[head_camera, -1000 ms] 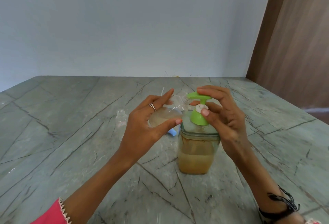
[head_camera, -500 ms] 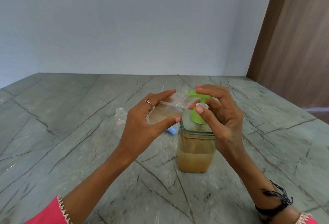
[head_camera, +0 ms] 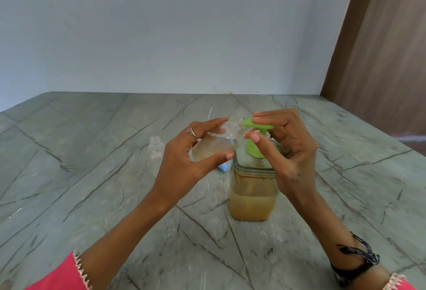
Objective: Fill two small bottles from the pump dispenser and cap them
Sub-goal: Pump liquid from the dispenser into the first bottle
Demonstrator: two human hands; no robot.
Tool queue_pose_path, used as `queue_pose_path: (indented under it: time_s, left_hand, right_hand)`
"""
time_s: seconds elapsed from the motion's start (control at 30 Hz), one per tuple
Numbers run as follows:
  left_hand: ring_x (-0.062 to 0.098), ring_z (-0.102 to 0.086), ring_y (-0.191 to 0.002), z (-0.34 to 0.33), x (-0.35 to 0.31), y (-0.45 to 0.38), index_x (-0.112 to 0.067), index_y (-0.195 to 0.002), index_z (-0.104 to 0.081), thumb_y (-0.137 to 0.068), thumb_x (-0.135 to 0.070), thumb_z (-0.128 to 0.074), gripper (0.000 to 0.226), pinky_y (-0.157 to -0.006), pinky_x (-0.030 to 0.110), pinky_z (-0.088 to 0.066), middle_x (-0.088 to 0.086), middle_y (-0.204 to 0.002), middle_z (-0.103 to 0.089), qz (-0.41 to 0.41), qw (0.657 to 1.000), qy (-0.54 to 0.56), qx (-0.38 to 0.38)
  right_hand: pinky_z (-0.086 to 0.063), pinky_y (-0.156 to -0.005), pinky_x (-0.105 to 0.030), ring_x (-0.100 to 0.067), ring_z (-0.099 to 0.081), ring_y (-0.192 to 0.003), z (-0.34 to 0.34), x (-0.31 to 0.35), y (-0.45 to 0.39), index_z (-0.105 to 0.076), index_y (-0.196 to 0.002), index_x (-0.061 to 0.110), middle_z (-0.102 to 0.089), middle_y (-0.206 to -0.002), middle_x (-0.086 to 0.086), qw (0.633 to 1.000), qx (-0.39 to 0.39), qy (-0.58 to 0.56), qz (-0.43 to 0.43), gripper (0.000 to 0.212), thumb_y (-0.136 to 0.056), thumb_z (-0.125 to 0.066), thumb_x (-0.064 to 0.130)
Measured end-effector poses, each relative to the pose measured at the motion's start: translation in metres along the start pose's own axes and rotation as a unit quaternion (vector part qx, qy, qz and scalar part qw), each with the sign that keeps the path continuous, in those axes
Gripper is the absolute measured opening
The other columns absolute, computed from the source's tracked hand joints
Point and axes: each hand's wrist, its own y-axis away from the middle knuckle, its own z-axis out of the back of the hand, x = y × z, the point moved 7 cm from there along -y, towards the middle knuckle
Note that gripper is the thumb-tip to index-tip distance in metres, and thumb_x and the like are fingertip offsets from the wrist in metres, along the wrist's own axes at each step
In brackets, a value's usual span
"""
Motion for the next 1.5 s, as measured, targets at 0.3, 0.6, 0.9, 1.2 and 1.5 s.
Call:
queue_pose_path:
  time_s: [0.3, 0.6, 0.9, 1.2, 1.5]
  left_hand:
    - [-0.005, -0.056, -0.101, 0.002, -0.002, -0.001, -0.039, -0.117, -0.052, -0.070, -0.042, -0.068, 0.050, -0.081, 0.007, -0.043, -0.028, -0.105, -0.058, -0.008, 1.000, -0.010, -0.010]
    - [-0.003, -0.056, -0.101, 0.003, -0.003, -0.002, -0.036, -0.117, -0.053, -0.070, -0.041, -0.068, 0.050, -0.081, 0.007, -0.042, -0.020, -0.106, -0.059, -0.009, 1.000, 0.001, -0.009]
    - [-0.007, -0.055, -0.100, 0.001, -0.003, 0.000, -0.039, -0.116, -0.050, -0.069, -0.041, -0.067, 0.049, -0.080, 0.005, -0.042, -0.033, -0.104, -0.057, -0.008, 1.000, 0.002, -0.005]
    - [-0.005, -0.056, -0.100, 0.000, -0.001, 0.001, -0.039, -0.116, -0.051, -0.068, -0.045, -0.067, 0.050, -0.079, 0.007, -0.043, -0.032, -0.105, -0.057, -0.001, 1.000, -0.006, -0.003]
    - [-0.008, -0.055, -0.101, 0.001, -0.003, 0.000, -0.043, -0.114, -0.049, -0.068, -0.047, -0.066, 0.049, -0.079, 0.008, -0.044, -0.036, -0.106, -0.056, 0.000, 1.000, -0.007, -0.008]
  right_hand:
    - [-0.050, -0.092, -0.036, -0.024, -0.060, -0.110, -0.005, -0.002, 0.010, -0.057, -0.121, 0.019, -0.054, -0.125, -0.001, 0.999, 0.042, -0.026, -0.008, 0.037, -0.084, -0.057, 0.019]
    - [-0.050, -0.091, -0.054, -0.033, -0.061, -0.107, -0.004, -0.009, 0.012, -0.052, -0.128, 0.021, -0.055, -0.127, -0.001, 0.999, 0.025, -0.014, -0.014, 0.042, -0.087, -0.060, 0.015]
    - [-0.056, -0.082, -0.046, -0.031, -0.063, -0.101, -0.003, -0.002, 0.007, -0.059, -0.111, 0.030, -0.057, -0.112, 0.001, 1.000, 0.018, 0.000, 0.017, 0.031, -0.084, -0.063, 0.014]
    - [-0.055, -0.080, -0.047, -0.029, -0.065, -0.096, -0.002, -0.001, 0.004, -0.062, -0.102, 0.021, -0.059, -0.103, 0.001, 1.000, 0.007, 0.005, -0.001, 0.020, -0.084, -0.063, 0.012]
    - [-0.051, -0.086, -0.055, -0.033, -0.062, -0.104, -0.005, -0.005, 0.010, -0.056, -0.121, 0.025, -0.055, -0.123, -0.002, 1.000, 0.018, -0.008, -0.006, 0.037, -0.086, -0.060, 0.014]
